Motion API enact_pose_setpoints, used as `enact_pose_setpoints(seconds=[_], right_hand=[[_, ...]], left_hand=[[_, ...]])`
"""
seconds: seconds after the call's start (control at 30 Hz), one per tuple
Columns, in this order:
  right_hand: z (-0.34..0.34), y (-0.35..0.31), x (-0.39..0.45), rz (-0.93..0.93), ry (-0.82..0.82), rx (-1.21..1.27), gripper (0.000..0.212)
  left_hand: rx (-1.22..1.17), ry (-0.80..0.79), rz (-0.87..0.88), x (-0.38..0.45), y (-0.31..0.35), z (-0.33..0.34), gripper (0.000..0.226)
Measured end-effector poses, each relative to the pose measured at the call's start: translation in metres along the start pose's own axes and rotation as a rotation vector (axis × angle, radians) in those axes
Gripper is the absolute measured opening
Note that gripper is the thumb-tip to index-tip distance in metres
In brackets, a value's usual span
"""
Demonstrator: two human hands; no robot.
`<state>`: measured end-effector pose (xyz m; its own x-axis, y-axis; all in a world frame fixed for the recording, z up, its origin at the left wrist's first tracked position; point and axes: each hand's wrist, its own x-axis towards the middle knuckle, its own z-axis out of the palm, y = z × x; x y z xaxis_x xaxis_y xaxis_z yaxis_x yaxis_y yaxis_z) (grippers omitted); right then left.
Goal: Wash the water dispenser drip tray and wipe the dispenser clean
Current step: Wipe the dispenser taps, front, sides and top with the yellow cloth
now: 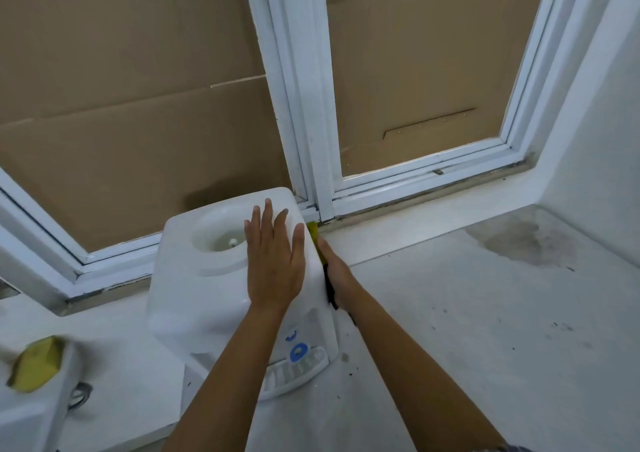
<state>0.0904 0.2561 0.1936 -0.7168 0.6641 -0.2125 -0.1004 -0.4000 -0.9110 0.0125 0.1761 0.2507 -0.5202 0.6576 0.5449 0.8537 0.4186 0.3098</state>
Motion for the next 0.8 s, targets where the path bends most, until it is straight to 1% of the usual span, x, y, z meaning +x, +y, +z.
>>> enact_pose_setpoints(seconds=[0.07,0.13,0.23,0.3,0.4,0.5,0.57,0.63,0.73,0.8], right_hand=[[-0.006,0.024,0.002,0.045,0.034,-0.044,0.063],[-0.013,0.047,-0.003,0.028,0.05,-0.062,0.068],[-0.016,0.056,-0.022,-0.082,0.035,-0.048,0.052],[-0.016,0.053,-0.028,-0.161,0.023,-0.02,0.046],[-0.011,0.035,-0.019,-0.31,-0.03,-0.047,0.046],[0.002,0.009,0.009,-0.385,-0.11,-0.104,0.047],[0.01,-0.01,0.032,-0.397,-0.172,-0.138,0.045],[0.016,-0.024,0.058,-0.385,-0.211,-0.166,0.044],[0.024,-0.039,0.093,-0.331,-0.193,-0.186,0.045],[0.023,-0.038,0.108,-0.272,-0.167,-0.137,0.053]], left_hand=[[0.021,-0.002,-0.005,0.0,-0.002,0.002,0.069],[0.057,-0.018,-0.013,0.0,-0.004,0.004,0.066],[0.201,-0.074,0.012,0.0,-0.007,0.006,0.068],[0.296,-0.115,0.054,0.001,-0.008,0.007,0.07],[0.313,-0.12,0.077,0.004,-0.006,0.007,0.07],[0.265,-0.092,0.004,0.006,-0.005,0.004,0.075],[0.242,-0.087,-0.07,0.007,-0.006,0.004,0.083],[0.262,-0.097,-0.079,0.006,-0.007,0.005,0.083],[0.291,-0.119,-0.079,0.005,-0.006,0.007,0.08],[0.294,-0.128,-0.09,0.006,-0.006,0.007,0.079]])
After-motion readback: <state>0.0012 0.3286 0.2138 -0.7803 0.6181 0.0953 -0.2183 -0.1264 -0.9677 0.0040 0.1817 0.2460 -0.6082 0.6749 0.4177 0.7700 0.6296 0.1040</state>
